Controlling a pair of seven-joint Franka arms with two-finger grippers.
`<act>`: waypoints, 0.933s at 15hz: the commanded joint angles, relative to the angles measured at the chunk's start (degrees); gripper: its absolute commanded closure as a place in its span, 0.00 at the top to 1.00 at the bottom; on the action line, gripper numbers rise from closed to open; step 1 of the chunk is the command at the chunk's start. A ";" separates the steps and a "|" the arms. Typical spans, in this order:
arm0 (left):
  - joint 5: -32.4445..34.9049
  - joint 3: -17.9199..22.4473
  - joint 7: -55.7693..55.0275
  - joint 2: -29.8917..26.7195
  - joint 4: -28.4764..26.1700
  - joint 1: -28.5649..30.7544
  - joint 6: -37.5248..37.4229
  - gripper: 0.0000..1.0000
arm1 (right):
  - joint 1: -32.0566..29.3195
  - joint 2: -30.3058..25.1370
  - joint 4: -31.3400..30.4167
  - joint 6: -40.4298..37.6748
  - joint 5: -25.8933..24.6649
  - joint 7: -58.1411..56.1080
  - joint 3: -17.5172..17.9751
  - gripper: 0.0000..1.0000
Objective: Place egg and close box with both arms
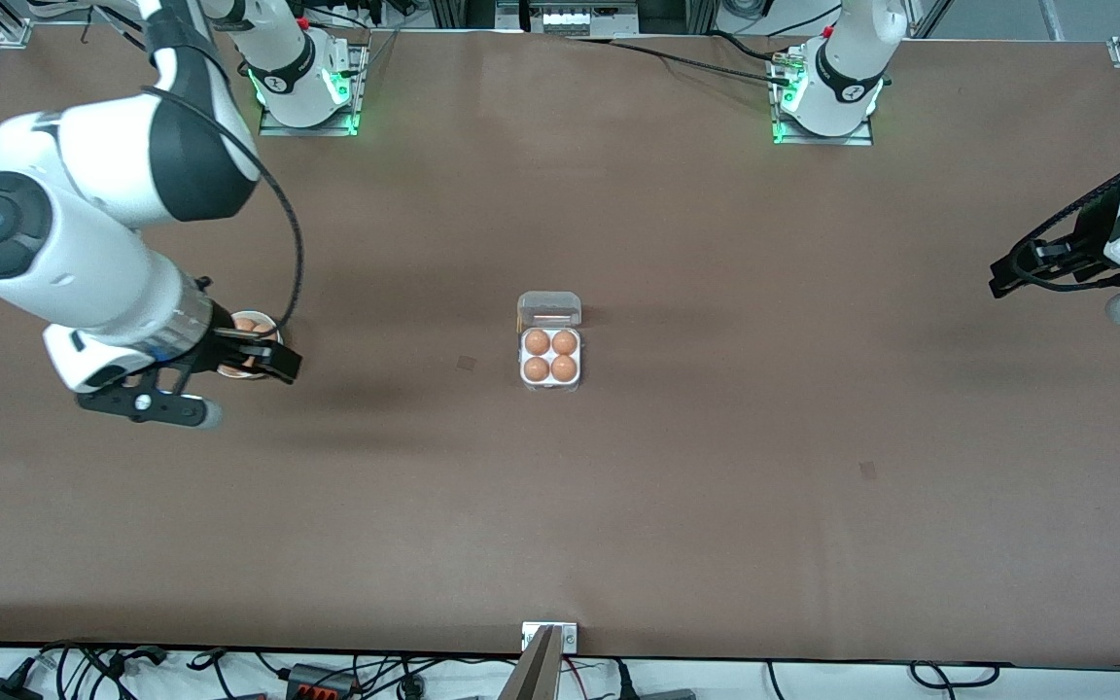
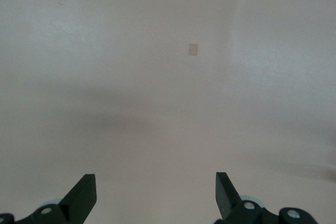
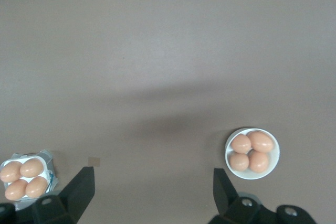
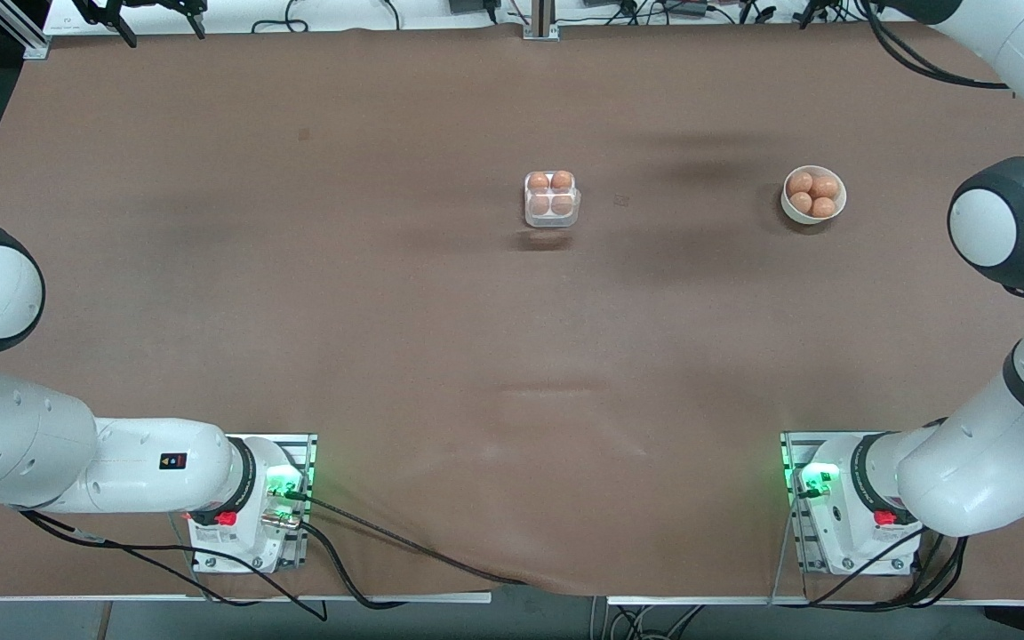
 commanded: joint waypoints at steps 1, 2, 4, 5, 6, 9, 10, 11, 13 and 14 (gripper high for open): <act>-1.00 -0.02 1.66 -0.73 -0.58 0.39 -0.20 1.00 | -0.50 -0.66 0.73 -1.46 -0.70 -1.18 -1.01 1.00; -1.00 -0.02 1.66 -0.73 -0.58 0.39 -0.20 1.00 | -0.50 -1.09 0.73 -1.46 -0.70 -1.36 -1.80 1.00; -1.00 -0.02 1.66 -0.73 -0.58 0.39 -0.28 1.00 | -2.68 -1.80 0.73 -1.46 -0.62 -3.19 -1.64 1.00; -1.00 -0.02 1.66 -0.73 -0.58 0.39 -0.20 1.00 | -4.35 -2.06 0.38 -1.46 -0.35 -4.33 -1.29 1.00; -1.00 -0.02 1.66 -0.73 -0.58 0.39 -0.20 1.00 | -5.24 -2.85 -0.05 -1.46 -0.18 -6.09 -1.29 1.00; -1.00 -0.02 1.66 -0.73 -0.58 0.39 -0.28 1.00 | -8.84 -4.17 -0.67 -1.46 -0.26 -8.21 0.11 1.00; -1.00 -0.02 1.66 -0.73 -0.58 0.39 -0.20 1.00 | -10.68 -4.87 -0.67 -1.54 -0.35 -8.39 1.17 1.00; -1.00 -0.02 1.66 -0.73 -0.58 0.39 -0.28 1.00 | -12.70 -5.31 -0.67 -1.54 -0.44 -9.17 3.00 1.00; -1.00 -0.02 1.66 -0.73 -0.58 0.39 -0.29 1.00 | -16.83 -6.63 -0.94 -1.63 -0.70 -10.84 6.70 1.00; -1.00 -0.02 1.66 -0.73 -0.58 0.39 -0.29 1.00 | -18.24 -7.16 -1.37 -1.81 -0.79 -10.94 7.67 1.00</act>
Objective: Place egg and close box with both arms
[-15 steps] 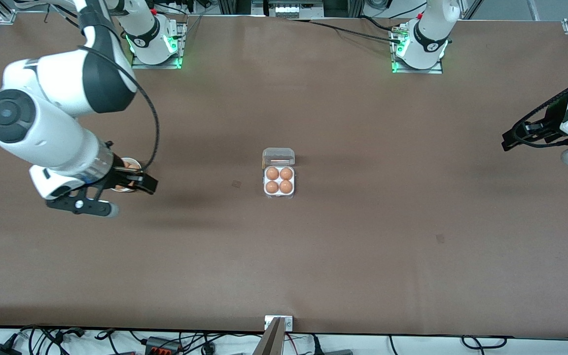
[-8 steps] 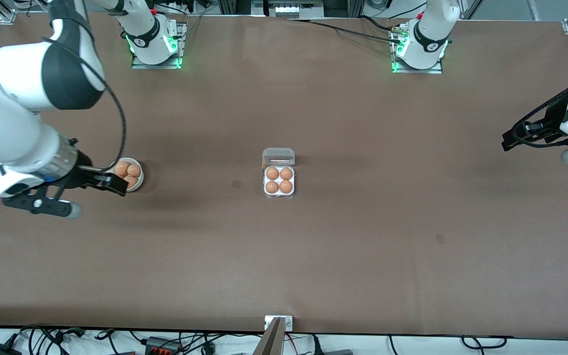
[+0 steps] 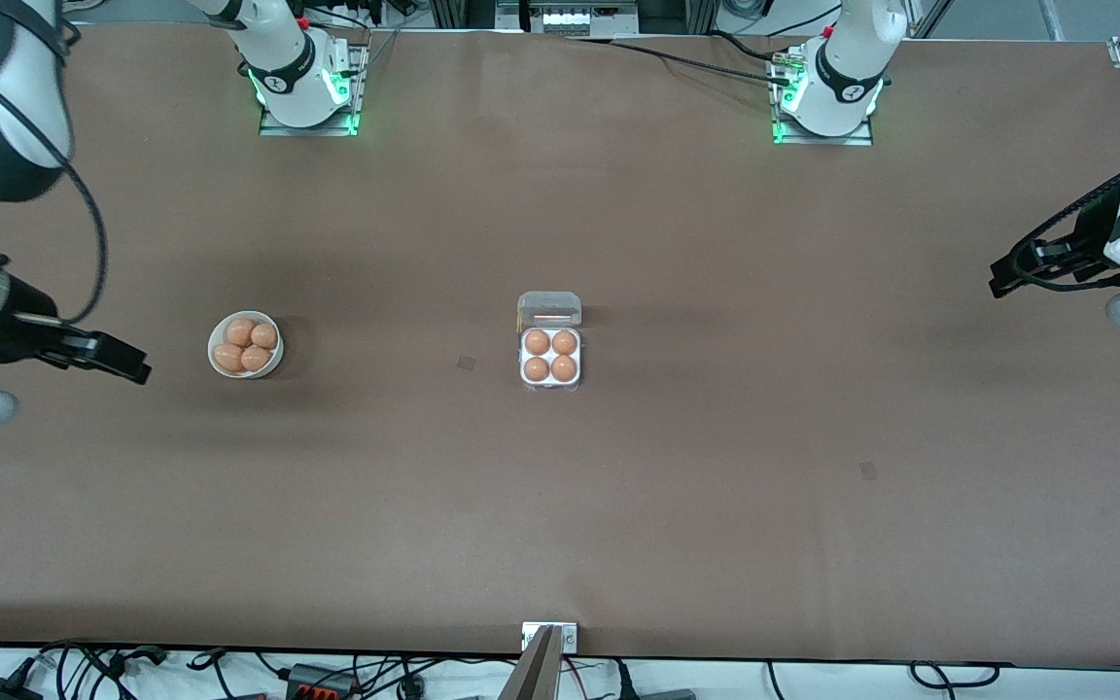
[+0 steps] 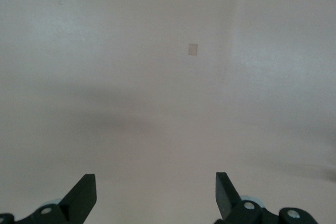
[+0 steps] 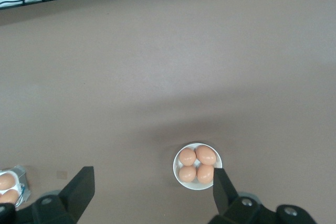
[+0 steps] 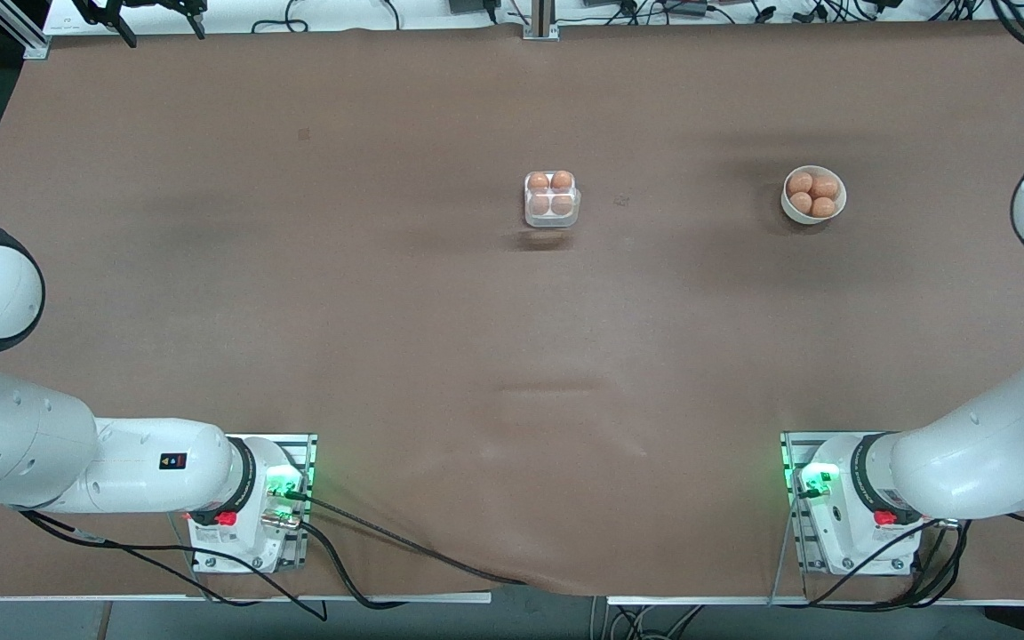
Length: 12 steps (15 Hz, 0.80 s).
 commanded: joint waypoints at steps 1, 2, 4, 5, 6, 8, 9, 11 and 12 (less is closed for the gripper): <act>-1.00 -0.02 1.66 -0.73 -0.58 0.39 -0.25 1.00 | -5.63 -3.29 -2.37 -1.12 -0.82 -1.69 5.39 1.00; -1.00 -0.02 1.66 -0.73 -0.58 0.39 -0.25 1.00 | -6.87 -3.82 -2.72 -1.39 -1.08 -2.57 6.10 1.00; -1.00 -0.02 1.57 -0.73 -0.58 0.30 -0.16 1.00 | -7.58 -4.71 -2.90 -2.09 -1.87 -5.64 6.10 1.00; -1.00 -0.11 1.57 -0.55 -0.58 0.21 -0.25 1.00 | -8.10 -4.88 -2.90 -2.53 -1.87 -6.35 6.10 1.00; -0.92 -0.28 1.49 -0.46 -0.58 0.04 -0.25 1.00 | -8.63 -4.97 -2.90 -2.97 -1.96 -6.79 6.19 1.00; -0.92 -0.64 1.75 -0.11 -0.49 0.04 -1.82 1.00 | -8.46 -5.50 -2.81 -3.93 -3.18 -8.37 6.02 1.00; -1.00 -0.72 3.23 -0.03 -0.49 0.12 -1.92 0.89 | -8.46 -5.67 -2.64 -4.81 -4.67 -9.25 6.02 1.00; -1.00 -0.72 5.61 -0.11 -0.49 0.04 -2.79 0.07 | -8.46 -6.73 -3.16 -6.04 -5.83 -11.44 6.02 1.00; -1.00 -0.72 5.79 -0.11 -0.49 0.21 -2.71 0.01 | -8.46 -7.43 -3.95 -6.05 -5.83 -11.63 6.02 1.00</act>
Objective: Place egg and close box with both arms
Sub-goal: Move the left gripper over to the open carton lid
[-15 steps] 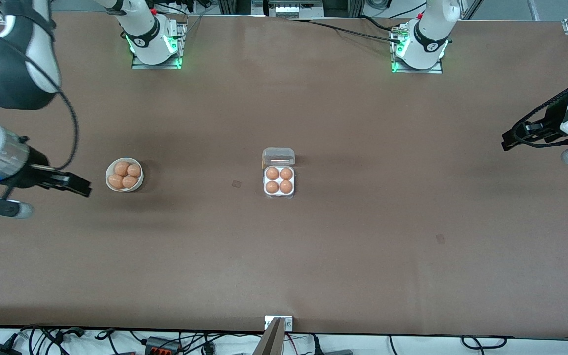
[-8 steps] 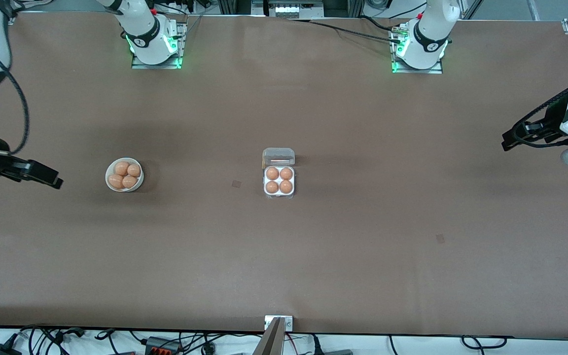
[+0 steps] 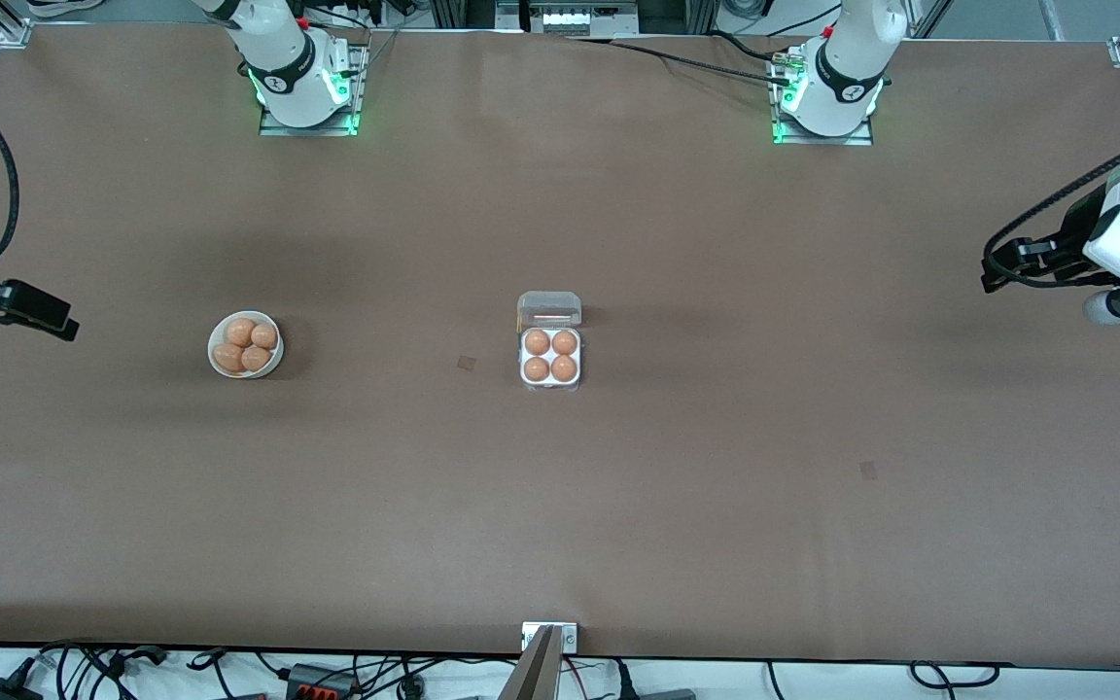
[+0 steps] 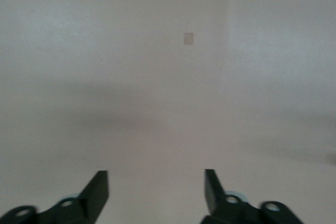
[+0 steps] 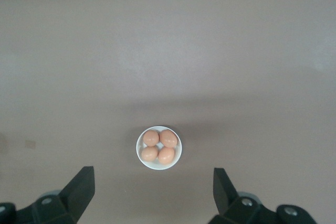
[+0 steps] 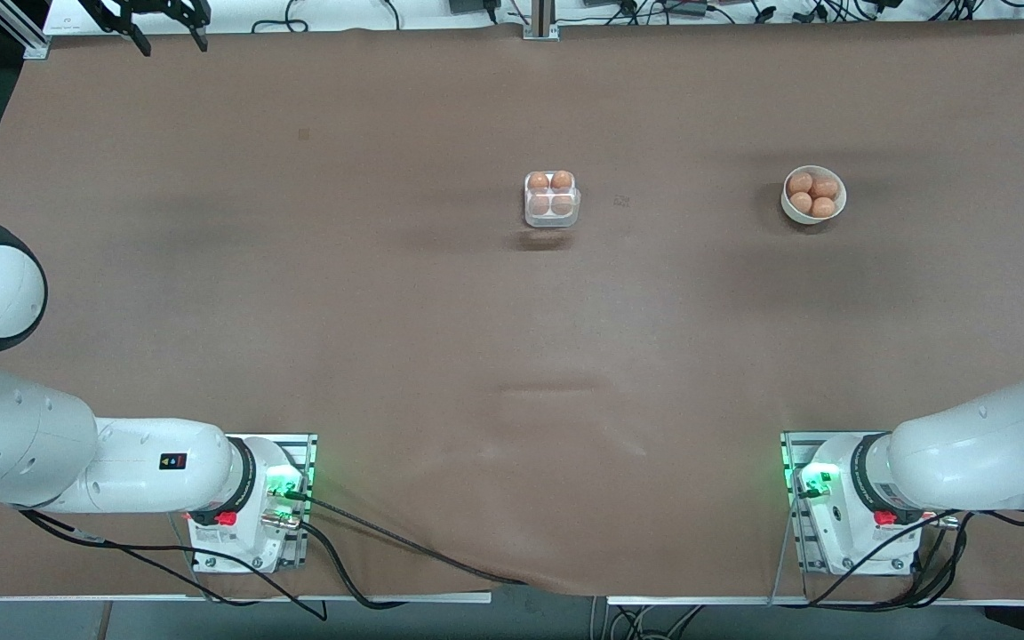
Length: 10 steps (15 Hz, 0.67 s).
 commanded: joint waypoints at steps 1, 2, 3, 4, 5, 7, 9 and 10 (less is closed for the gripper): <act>-1.09 -0.08 2.67 -0.37 0.06 0.39 -0.74 0.00 | -0.99 -3.46 -3.96 -0.30 -1.17 -1.80 1.33 1.00; -1.27 -0.08 2.67 -0.37 0.07 0.39 -1.09 0.00 | -0.99 -4.60 -5.80 0.05 -1.17 -1.80 1.33 1.00; -2.31 -0.16 2.76 -0.28 0.24 0.13 -1.71 0.00 | -0.99 -5.91 -7.91 0.66 -1.17 -1.80 1.33 1.00; -4.41 -0.16 2.76 -0.28 0.33 -0.31 -3.10 0.00 | -0.99 -7.58 -10.45 1.89 -1.09 -1.80 1.42 1.00; -7.39 -0.25 2.50 -0.11 0.42 -0.66 -4.95 0.00 | -0.99 -8.73 -12.48 2.77 -1.09 -1.80 1.33 1.00; -8.91 -2.61 2.23 0.77 0.77 -3.03 -5.93 0.00 | -0.99 -9.96 -14.51 2.96 -1.00 -1.80 1.33 1.00; -9.79 -5.25 1.62 2.08 0.86 -5.92 -5.67 0.00 | -0.82 -10.32 -15.14 2.96 -1.00 -1.71 1.42 1.00; -11.97 -5.87 1.01 3.22 1.21 -7.16 -5.58 0.00 | -0.82 -10.32 -15.05 2.96 -1.00 -1.71 1.42 1.00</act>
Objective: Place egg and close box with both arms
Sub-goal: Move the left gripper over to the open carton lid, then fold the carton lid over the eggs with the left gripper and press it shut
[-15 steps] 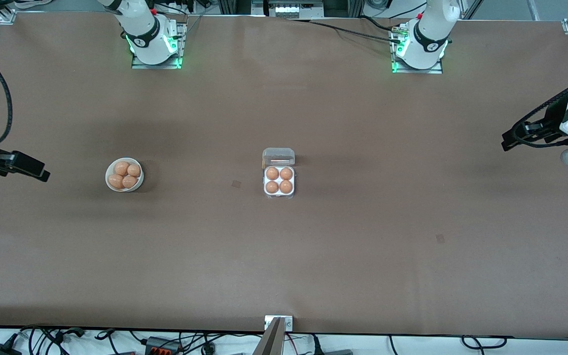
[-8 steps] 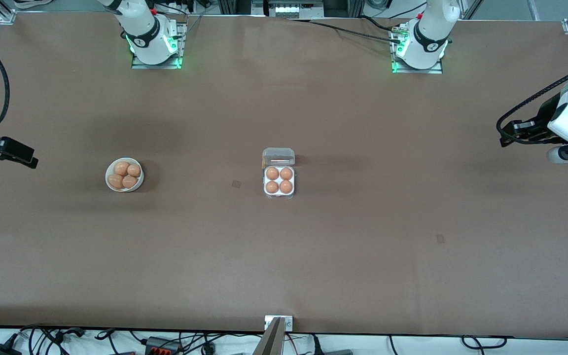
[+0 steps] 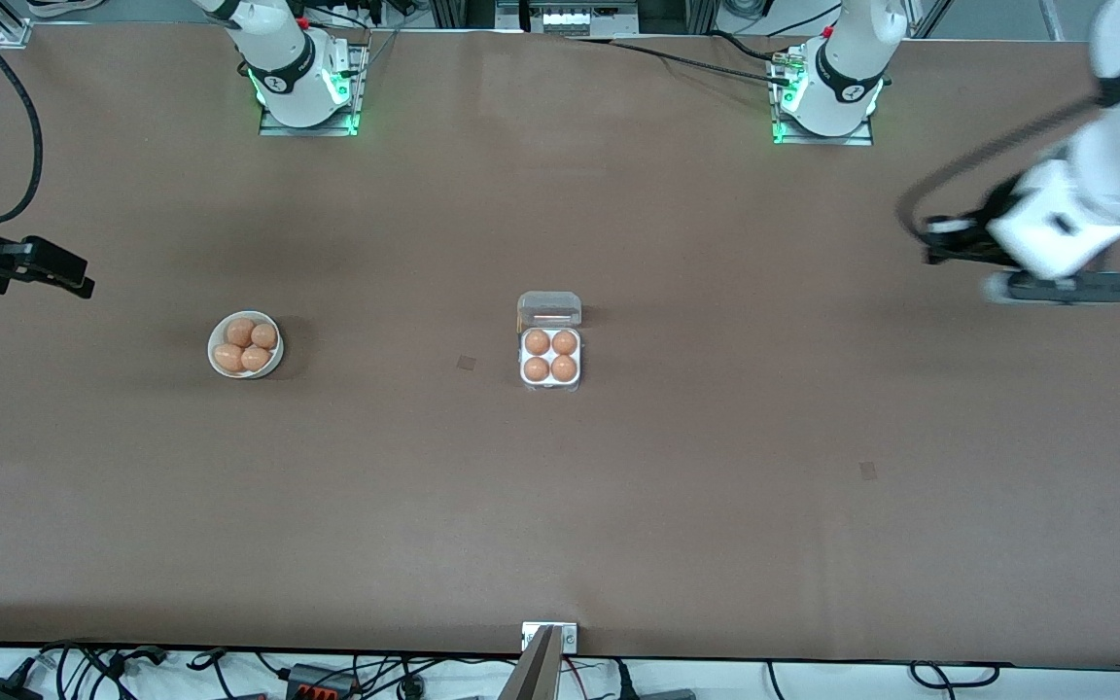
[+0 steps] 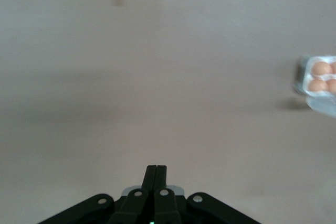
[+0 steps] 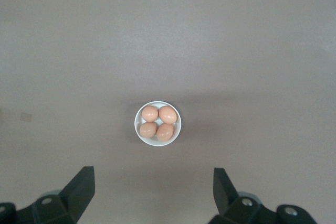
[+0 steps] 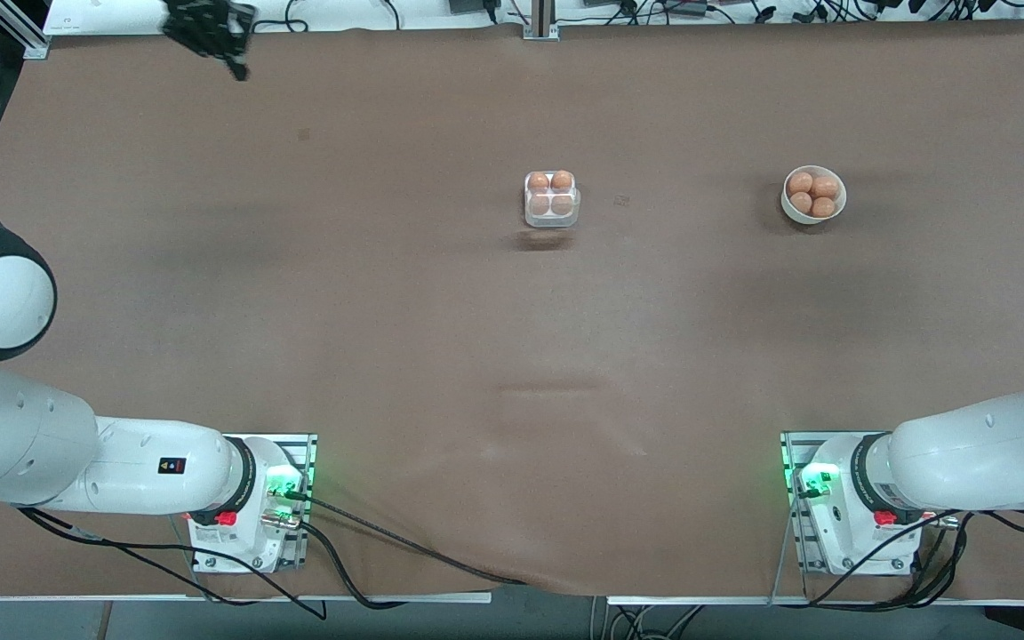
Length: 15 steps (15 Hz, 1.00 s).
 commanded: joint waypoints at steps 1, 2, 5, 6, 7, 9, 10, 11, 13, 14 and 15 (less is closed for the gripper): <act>-6.77 -1.64 -0.92 4.46 2.16 -3.61 -0.39 0.00 | -0.82 -2.20 -2.70 1.10 -0.84 -0.64 1.09 1.00; -10.38 -1.64 -1.62 7.26 3.65 -5.45 0.04 0.00 | -0.82 -2.46 -2.79 0.75 -0.67 -0.64 1.09 1.00; -12.00 -1.64 -10.12 16.40 11.72 -13.62 1.79 0.00 | -0.82 -2.99 -3.05 0.39 -0.58 -0.72 1.09 1.00; -12.00 -1.64 -13.98 18.43 12.97 -15.73 3.63 0.00 | -0.82 -3.25 -3.14 0.39 -0.49 -0.72 1.18 1.00; -12.09 -1.64 -17.85 20.28 12.98 -19.32 6.78 0.00 | -0.73 -3.26 -3.05 0.39 -0.49 -0.90 1.18 1.00; -11.91 -1.64 -22.70 23.10 12.98 -24.35 13.73 0.00 | -0.55 -3.87 -3.14 0.22 -0.66 -1.34 1.18 1.00; -12.09 -1.64 -25.16 24.59 12.98 -25.50 15.06 0.00 | -0.64 -3.78 -3.05 -0.04 -0.66 -2.04 1.18 1.00; -12.00 -1.64 -26.93 26.09 12.98 -26.12 15.34 0.00 | -0.64 -3.52 -2.88 -0.39 -0.58 -2.30 1.09 1.00; -11.56 -1.38 -27.73 29.78 12.98 -31.20 17.44 0.00 | -0.73 -3.52 -2.88 -0.14 -0.58 -2.22 1.09 1.00; -11.39 -1.03 -28.43 31.36 12.98 -32.53 18.76 0.00 | -0.82 -3.52 -2.88 0.04 -0.49 -2.31 1.09 1.00; -11.30 -1.12 -28.52 32.42 13.07 -32.80 19.90 0.00 | -0.73 -3.43 -2.88 0.39 -0.58 -2.39 1.01 1.00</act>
